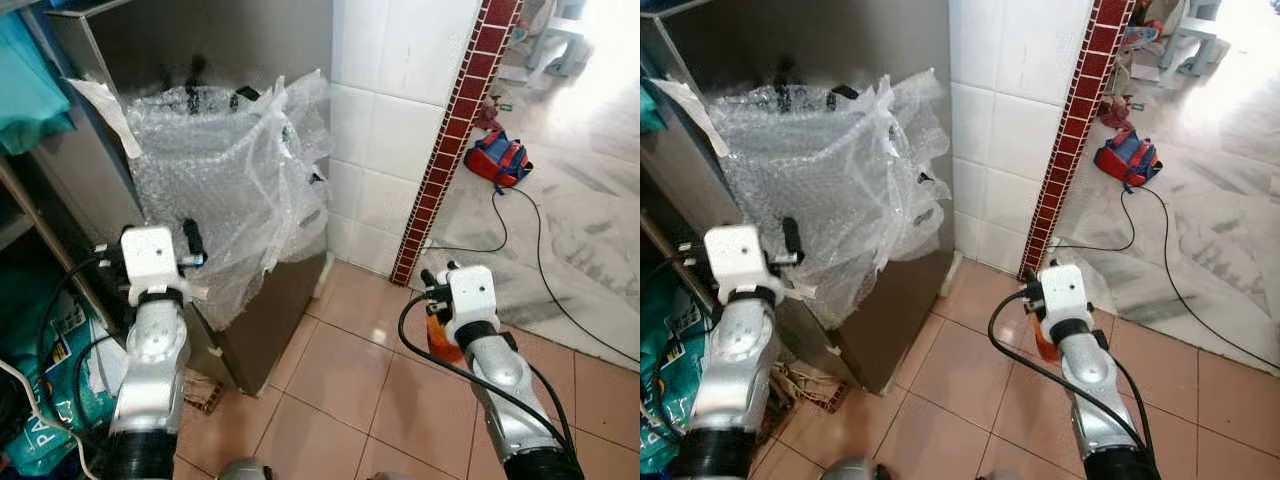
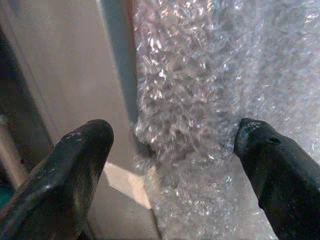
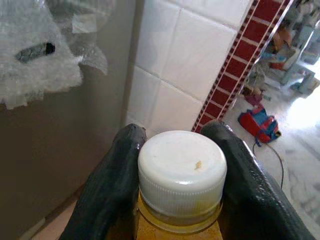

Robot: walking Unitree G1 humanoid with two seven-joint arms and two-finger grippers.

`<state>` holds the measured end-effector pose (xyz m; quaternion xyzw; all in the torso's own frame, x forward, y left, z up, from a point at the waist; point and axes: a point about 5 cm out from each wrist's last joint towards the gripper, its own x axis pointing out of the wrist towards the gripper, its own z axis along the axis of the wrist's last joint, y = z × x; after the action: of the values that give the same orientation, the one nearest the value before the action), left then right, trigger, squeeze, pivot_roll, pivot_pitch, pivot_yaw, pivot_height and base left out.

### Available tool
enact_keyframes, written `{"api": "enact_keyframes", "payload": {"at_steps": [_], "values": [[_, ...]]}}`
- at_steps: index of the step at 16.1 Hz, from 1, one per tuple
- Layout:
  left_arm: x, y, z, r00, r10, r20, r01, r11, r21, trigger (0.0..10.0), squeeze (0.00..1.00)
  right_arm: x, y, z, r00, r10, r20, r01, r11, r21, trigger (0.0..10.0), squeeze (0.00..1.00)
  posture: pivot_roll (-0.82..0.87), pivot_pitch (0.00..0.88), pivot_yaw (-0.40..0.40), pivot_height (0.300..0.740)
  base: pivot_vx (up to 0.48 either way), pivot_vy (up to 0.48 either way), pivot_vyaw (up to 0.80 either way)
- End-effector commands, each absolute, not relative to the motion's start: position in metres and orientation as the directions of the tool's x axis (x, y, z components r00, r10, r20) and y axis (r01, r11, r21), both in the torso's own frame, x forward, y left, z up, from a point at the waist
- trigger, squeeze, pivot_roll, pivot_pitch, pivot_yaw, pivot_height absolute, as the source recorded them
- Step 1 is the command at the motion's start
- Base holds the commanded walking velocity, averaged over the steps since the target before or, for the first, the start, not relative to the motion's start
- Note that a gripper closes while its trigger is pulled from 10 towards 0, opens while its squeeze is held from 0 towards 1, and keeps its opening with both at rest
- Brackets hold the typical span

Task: Restocking fridge

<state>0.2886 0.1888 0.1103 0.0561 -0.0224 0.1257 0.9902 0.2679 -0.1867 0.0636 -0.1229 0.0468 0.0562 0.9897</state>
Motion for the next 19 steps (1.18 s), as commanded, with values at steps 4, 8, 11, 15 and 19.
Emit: {"api": "enact_keyframes", "payload": {"at_steps": [4, 8, 11, 15, 19], "values": [[0.311, 0.186, 0.111, 0.979, 0.203, 0.023, -0.204, 0.977, 0.064, 10.0, 0.0, 0.266, -0.188, 0.074, 0.991, 0.111, -0.076, -0.127, 0.956, -0.263, 10.0, 0.0, 0.02, 0.028, -0.004, 0.74, 0.0, 0.0, 0.0], [0.318, 0.183, 0.108, 0.98, 0.2, 0.009, -0.2, 0.978, 0.051, 10.0, 0.0, 0.265, -0.187, 0.074, 0.991, 0.109, -0.08, -0.127, 0.957, -0.262, 10.0, 0.0, 0.02, 0.03, -0.001, 0.74, 0.0, 0.0, 0.0], [0.327, 0.184, 0.109, 0.979, 0.202, 0.003, -0.202, 0.979, 0.031, 10.0, 0.0, 0.265, -0.186, 0.075, 0.99, 0.111, -0.082, -0.129, 0.956, -0.264, 10.0, 0.0, 0.02, 0.029, -0.002, 0.74, 0.0, 0.0, 0.0], [0.341, 0.186, 0.111, 0.983, 0.182, -0.026, -0.181, 0.983, 0.033, 10.0, 0.0, 0.268, -0.185, 0.076, 0.991, 0.111, -0.078, -0.128, 0.955, -0.267, 10.0, 0.0, 0.02, 0.017, -0.003, 0.74, 0.0, 0.0, 0.0], [0.343, 0.192, 0.105, 0.977, 0.206, -0.049, -0.204, 0.978, 0.039, 10.0, 0.0, 0.268, -0.187, 0.076, 0.991, 0.107, -0.078, -0.125, 0.954, -0.273, 10.0, 0.0, 0.01, 0.01, -0.002, 0.74, 0.0, 0.0, 0.0]]}}
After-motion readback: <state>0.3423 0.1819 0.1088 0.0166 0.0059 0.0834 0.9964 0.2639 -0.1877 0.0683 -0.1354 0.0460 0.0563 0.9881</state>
